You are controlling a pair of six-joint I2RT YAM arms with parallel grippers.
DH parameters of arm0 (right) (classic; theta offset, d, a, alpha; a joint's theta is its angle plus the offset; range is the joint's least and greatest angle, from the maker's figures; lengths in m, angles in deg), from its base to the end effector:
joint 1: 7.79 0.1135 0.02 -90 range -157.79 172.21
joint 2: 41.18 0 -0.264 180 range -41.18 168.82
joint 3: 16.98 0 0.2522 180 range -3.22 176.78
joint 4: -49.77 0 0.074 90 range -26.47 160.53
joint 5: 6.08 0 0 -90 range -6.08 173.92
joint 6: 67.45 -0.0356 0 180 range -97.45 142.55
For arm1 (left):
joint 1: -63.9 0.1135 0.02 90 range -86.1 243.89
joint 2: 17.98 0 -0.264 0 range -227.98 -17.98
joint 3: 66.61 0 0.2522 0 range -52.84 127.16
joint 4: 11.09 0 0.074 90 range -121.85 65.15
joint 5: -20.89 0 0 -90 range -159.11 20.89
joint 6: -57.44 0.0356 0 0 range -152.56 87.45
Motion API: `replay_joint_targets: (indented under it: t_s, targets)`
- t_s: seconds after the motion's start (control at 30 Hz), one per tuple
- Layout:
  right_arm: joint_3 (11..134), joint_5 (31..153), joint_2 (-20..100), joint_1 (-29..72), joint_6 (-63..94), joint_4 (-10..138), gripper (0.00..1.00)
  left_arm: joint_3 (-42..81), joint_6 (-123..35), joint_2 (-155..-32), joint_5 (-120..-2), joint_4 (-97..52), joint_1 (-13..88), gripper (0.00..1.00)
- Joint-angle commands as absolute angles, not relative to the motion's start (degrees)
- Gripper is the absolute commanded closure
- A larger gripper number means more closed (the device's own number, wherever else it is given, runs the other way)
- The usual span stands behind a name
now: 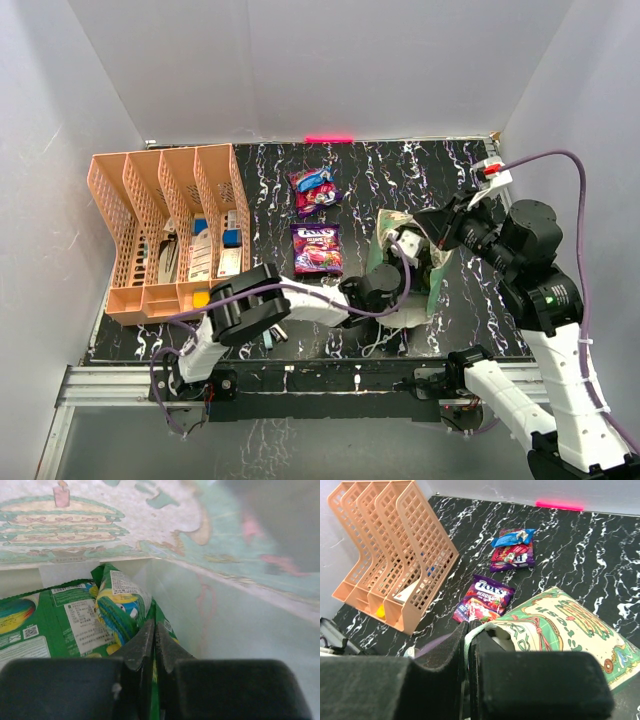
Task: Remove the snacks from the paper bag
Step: Take out the snack from the paper bag.
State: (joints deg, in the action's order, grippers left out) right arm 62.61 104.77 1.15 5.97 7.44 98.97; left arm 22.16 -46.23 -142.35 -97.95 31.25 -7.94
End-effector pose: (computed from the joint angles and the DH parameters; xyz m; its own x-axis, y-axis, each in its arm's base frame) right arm 0.1237 0.0433 0.4218 -0.3401 0.1675 -0.9253 -0.4887 0.8092 0.3261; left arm 0.1655 -0.4494 0.1969 -0.1259 -0.2805 -0.9516 0.6723 0.6812 -0.2897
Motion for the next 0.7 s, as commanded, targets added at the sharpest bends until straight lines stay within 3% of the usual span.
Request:
replay_joint_targets:
  t_s: [0.0,0.23,0.27,0.4,0.67]
  targets:
    - [63.1,99.8,-0.8,6.0,9.5,93.6,0.93,17.0,-51.1,-129.3,-90.7,30.6,-8.1,1.00]
    - [64.0,98.8,-1.1,6.0,10.3,93.6,0.93,12.4,-56.8,-125.2,-91.4,26.8,-8.9,1.00]
    - [64.3,99.1,-1.1,6.0,10.1,93.7,0.93,13.1,-58.0,-125.7,-92.4,25.4,-8.9,0.95]
    - [64.9,100.0,-0.8,6.0,9.4,93.5,0.93,15.7,-60.7,-127.6,-97.8,20.6,-9.1,0.60]
    - [65.0,101.3,-0.2,6.0,7.6,92.2,0.93,21.3,-61.3,-132.1,-106.6,15.0,-10.4,0.44]
